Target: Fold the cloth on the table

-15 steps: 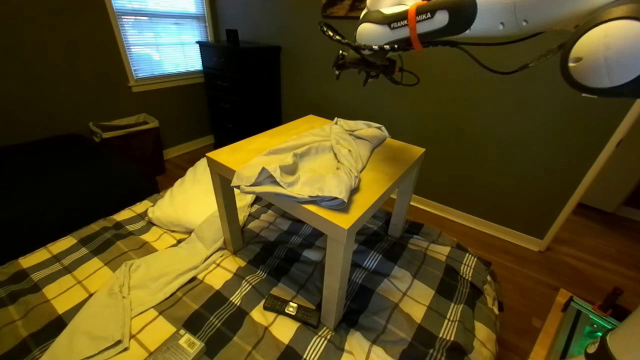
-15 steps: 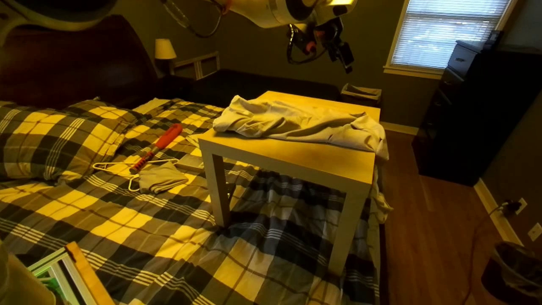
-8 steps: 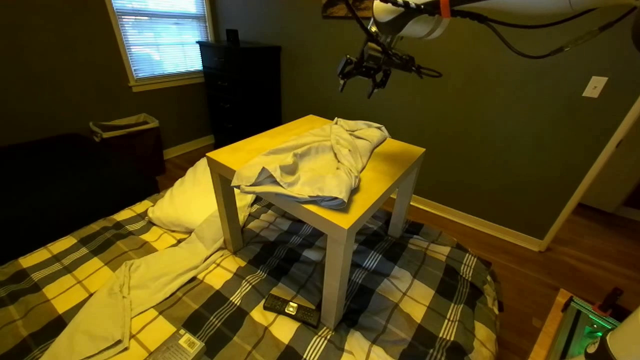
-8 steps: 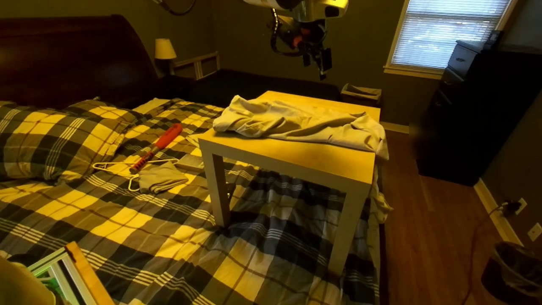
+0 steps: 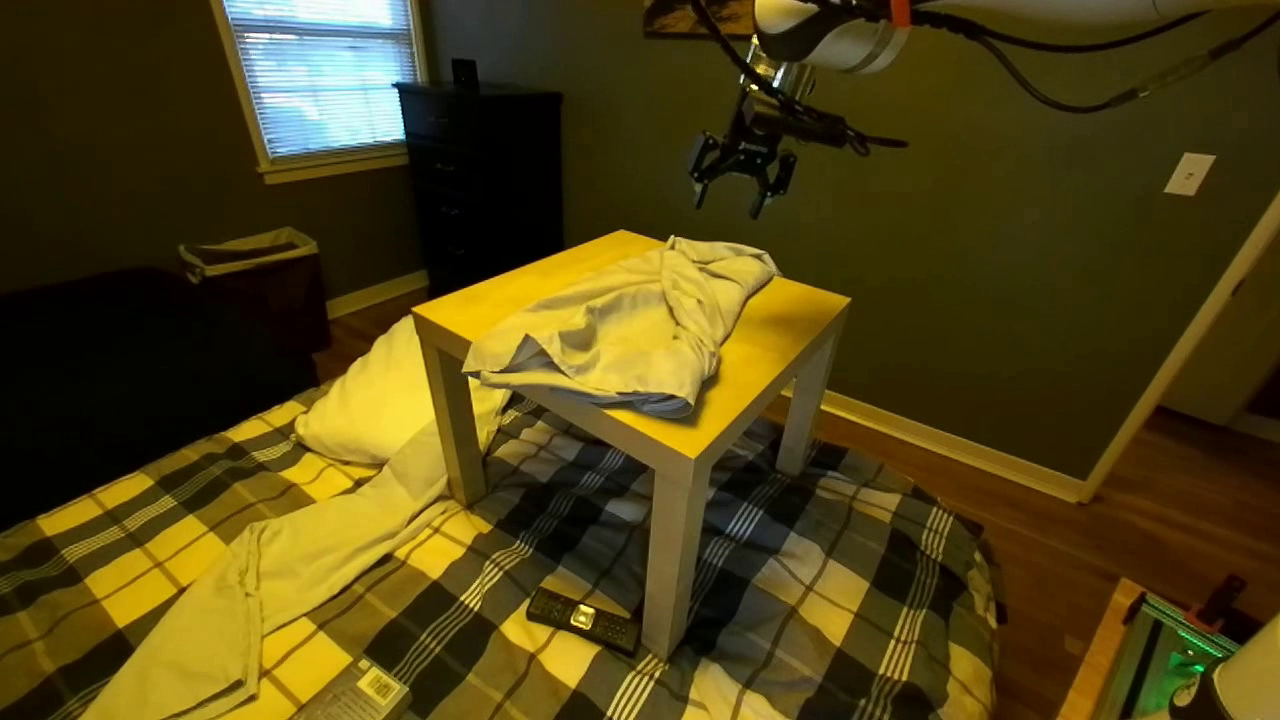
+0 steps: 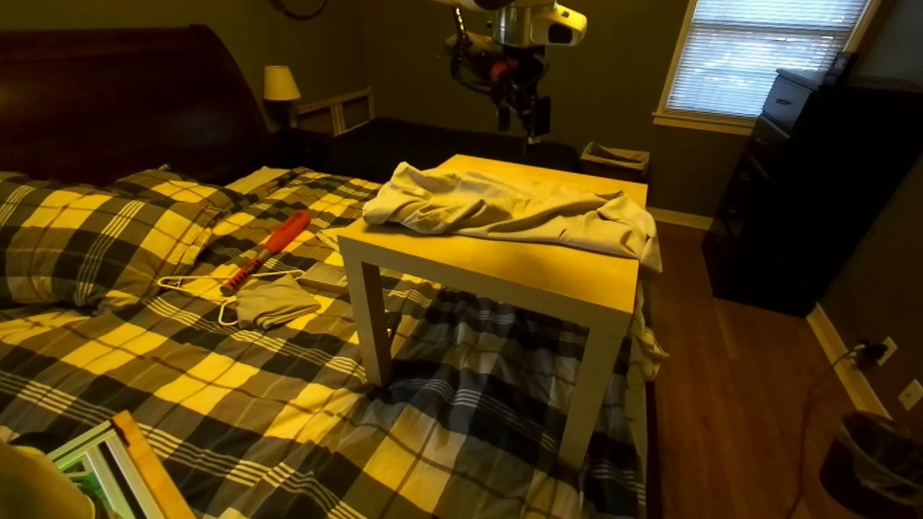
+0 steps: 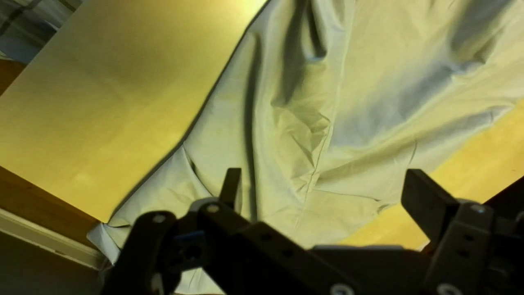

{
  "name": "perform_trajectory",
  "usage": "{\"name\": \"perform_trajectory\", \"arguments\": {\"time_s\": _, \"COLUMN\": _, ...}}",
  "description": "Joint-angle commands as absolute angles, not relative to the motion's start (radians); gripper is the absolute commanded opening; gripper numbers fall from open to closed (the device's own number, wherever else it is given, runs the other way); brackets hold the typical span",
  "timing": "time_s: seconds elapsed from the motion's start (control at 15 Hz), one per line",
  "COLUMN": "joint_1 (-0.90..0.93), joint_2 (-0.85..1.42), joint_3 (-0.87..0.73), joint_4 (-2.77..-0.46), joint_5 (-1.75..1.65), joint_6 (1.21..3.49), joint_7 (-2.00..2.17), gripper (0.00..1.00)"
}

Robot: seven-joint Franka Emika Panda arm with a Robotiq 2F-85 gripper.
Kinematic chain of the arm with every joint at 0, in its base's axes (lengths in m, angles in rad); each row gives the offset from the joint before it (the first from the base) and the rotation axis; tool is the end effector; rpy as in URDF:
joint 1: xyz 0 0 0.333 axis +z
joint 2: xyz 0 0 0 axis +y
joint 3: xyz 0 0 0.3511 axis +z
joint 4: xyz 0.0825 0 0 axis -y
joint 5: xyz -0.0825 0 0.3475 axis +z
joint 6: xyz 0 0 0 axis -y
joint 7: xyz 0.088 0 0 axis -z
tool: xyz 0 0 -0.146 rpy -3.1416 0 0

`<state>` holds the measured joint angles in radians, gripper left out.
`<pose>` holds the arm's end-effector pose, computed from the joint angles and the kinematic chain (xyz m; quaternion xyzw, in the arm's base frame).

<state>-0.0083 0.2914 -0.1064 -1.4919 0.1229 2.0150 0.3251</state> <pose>0.6539 -0.0547 0.5323 -0.9648 0.2318 -0.1111 0.0552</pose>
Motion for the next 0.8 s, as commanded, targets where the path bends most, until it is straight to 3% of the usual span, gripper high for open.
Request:
{"name": "perform_trajectory", "arguments": {"time_s": 0.0, "joint_1": -0.035, "joint_2": 0.247, "joint_3": -0.075, "joint_4": -1.527, "joint_5": 0.165, "joint_6": 1.891, "joint_7": 0.266, "gripper": 1.00}}
{"name": "perform_trajectory", "arguments": {"time_s": 0.4, "joint_1": -0.066, "joint_2": 0.162, "joint_3": -0.068, "joint_4": -1.554, "joint_5": 0.280, "joint_6": 1.547, "joint_7": 0.183, "gripper": 1.00}}
{"name": "perform_trajectory", "arguments": {"time_s": 0.73, "joint_1": -0.078, "joint_2": 0.042, "joint_3": -0.071, "joint_4": -1.725, "joint_5": 0.473, "joint_6": 1.608, "joint_7": 0.146, "gripper": 1.00}}
